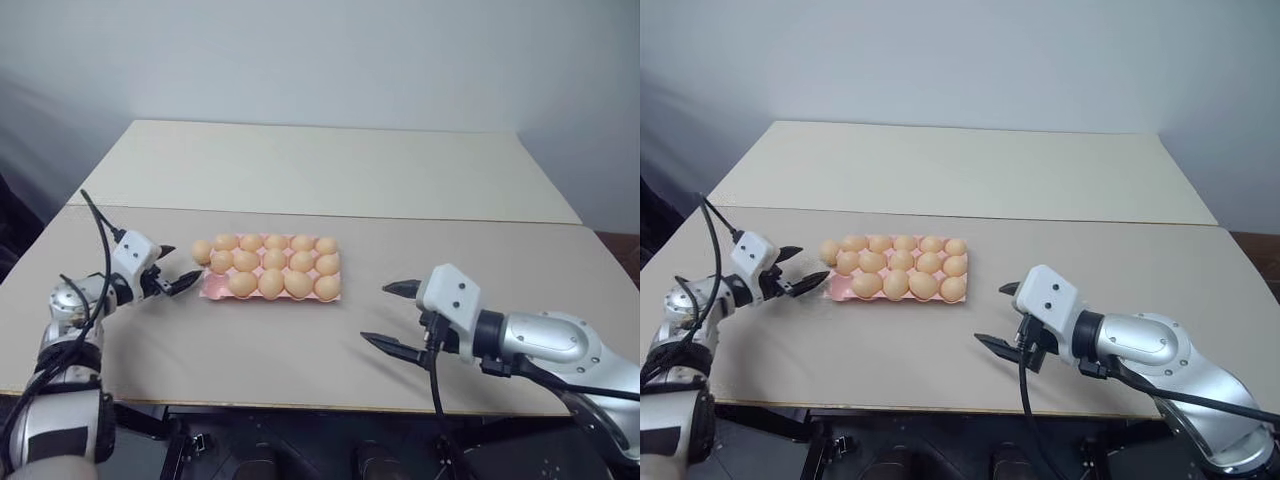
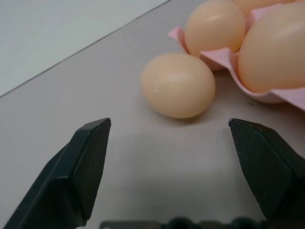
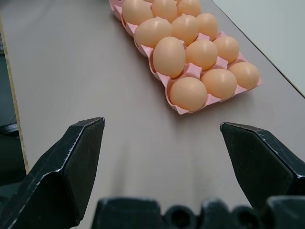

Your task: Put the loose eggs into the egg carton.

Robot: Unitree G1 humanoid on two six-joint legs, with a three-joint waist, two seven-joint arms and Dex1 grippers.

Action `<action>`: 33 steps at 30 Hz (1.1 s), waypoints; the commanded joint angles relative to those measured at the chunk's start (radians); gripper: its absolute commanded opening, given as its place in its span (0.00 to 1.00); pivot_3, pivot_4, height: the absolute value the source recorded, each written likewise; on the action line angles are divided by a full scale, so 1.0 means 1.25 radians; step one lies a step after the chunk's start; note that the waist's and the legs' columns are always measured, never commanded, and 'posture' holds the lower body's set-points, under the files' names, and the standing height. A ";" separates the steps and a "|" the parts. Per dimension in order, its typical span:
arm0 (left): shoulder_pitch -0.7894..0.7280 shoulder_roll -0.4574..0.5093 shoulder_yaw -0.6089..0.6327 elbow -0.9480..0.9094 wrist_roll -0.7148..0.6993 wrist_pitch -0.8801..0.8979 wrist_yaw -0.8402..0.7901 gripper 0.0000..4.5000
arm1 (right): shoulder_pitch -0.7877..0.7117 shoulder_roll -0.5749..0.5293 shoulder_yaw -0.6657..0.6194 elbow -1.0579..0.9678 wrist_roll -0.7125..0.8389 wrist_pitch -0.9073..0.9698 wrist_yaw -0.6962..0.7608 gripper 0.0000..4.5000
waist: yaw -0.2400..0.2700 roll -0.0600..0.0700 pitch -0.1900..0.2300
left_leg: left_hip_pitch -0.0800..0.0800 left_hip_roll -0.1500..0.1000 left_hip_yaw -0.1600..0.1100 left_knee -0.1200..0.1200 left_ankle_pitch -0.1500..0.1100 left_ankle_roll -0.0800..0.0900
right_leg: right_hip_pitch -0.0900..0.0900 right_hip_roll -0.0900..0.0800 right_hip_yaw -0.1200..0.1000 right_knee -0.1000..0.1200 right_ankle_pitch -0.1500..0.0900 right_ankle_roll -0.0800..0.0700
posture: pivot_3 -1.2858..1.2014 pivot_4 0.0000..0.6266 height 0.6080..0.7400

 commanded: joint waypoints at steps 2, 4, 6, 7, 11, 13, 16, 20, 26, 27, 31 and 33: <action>-0.062 -0.019 -0.012 0.060 0.023 -0.027 0.033 0.96 | 0.004 -0.011 -0.038 -0.036 0.010 0.011 -0.012 1.00 | 0.000 0.000 0.000 | 0.000 0.000 0.000 0.000 0.000 0.000 | 0.000 0.000 0.000 0.000 0.000 0.000 | 0.52 0.24 1.00; -0.079 -0.033 -0.017 0.079 0.030 -0.028 0.040 0.96 | 0.011 -0.015 -0.042 -0.039 0.009 0.015 -0.015 1.00 | 0.000 0.000 0.000 | 0.000 0.000 0.000 0.000 0.000 0.000 | 0.000 0.000 0.000 0.000 0.000 0.000 | 0.52 0.24 1.00; -0.089 -0.042 -0.023 0.094 0.042 -0.038 0.054 0.96 | 0.015 -0.017 -0.042 -0.040 0.005 0.016 -0.018 1.00 | 0.000 0.000 0.000 | 0.000 0.000 0.000 0.000 0.000 0.000 | 0.000 0.000 0.000 0.000 0.000 0.000 | 0.52 0.24 1.00; -0.095 -0.048 -0.026 0.102 0.048 -0.040 0.064 0.96 | 0.015 -0.017 -0.042 -0.039 0.004 0.017 -0.020 1.00 | 0.000 0.000 0.000 | 0.000 0.000 0.000 0.000 0.000 0.000 | 0.000 0.000 0.000 0.000 0.000 0.000 | 0.52 0.24 1.00; -0.120 -0.069 -0.032 0.125 0.062 -0.040 0.092 0.96 | 0.014 -0.020 -0.041 -0.034 0.003 0.017 -0.024 1.00 | 0.000 0.000 0.000 | 0.000 0.000 0.000 0.000 0.000 0.000 | 0.000 0.000 0.000 0.000 0.000 0.000 | 0.52 0.24 1.00; -0.130 -0.077 -0.039 0.134 0.073 -0.038 0.106 0.96 | 0.013 -0.023 -0.041 -0.034 0.002 0.019 -0.024 1.00 | 0.000 0.000 0.000 | 0.000 0.000 0.000 0.000 0.000 0.000 | 0.000 0.000 0.000 0.000 0.000 0.000 | 0.52 0.24 1.00; -0.138 -0.082 -0.046 0.144 0.089 -0.034 0.140 0.96 | 0.013 -0.025 -0.041 -0.036 0.002 0.024 -0.027 1.00 | 0.000 0.000 0.000 | 0.000 0.000 0.000 0.000 0.000 0.000 | 0.000 0.000 0.000 0.000 0.000 0.000 | 0.52 0.24 1.00; -0.141 -0.081 -0.040 0.150 0.089 -0.020 0.144 0.92 | 0.017 -0.024 -0.042 -0.043 0.004 0.031 -0.036 1.00 | 0.000 0.000 0.000 | 0.001 0.000 0.000 0.000 0.000 0.000 | 0.001 0.000 0.000 0.000 0.000 0.000 | 0.52 0.24 1.00; -0.139 -0.076 -0.031 0.147 0.082 -0.028 0.139 0.55 | 0.015 -0.018 -0.037 -0.046 0.009 0.039 -0.048 1.00 | 0.000 0.000 0.000 | 0.000 0.000 0.000 0.000 0.000 0.000 | 0.000 0.000 0.000 0.000 0.000 0.000 | 0.52 0.24 1.00; -0.139 -0.074 -0.033 0.147 0.085 -0.029 0.140 0.50 | 0.015 -0.017 -0.036 -0.046 0.009 0.039 -0.049 1.00 | 0.000 0.000 0.000 | 0.000 0.000 0.000 0.000 0.000 0.000 | 0.000 0.000 0.000 0.000 0.000 0.000 | 0.52 0.24 1.00; -0.128 -0.047 -0.040 0.135 0.095 -0.028 0.138 0.48 | 0.015 -0.015 -0.032 -0.047 0.010 0.038 -0.054 1.00 | -0.001 0.000 0.000 | 0.000 0.000 0.000 0.000 0.000 0.000 | 0.000 0.000 0.000 0.000 0.000 0.000 | 0.52 0.24 1.00; -0.116 -0.027 -0.040 0.123 0.094 -0.037 0.125 0.48 | 0.015 -0.013 -0.030 -0.047 0.009 0.037 -0.057 1.00 | -0.005 0.000 0.000 | 0.000 0.000 0.000 0.000 0.000 0.000 | 0.000 0.000 0.000 0.000 0.000 0.000 | 0.52 0.24 1.00</action>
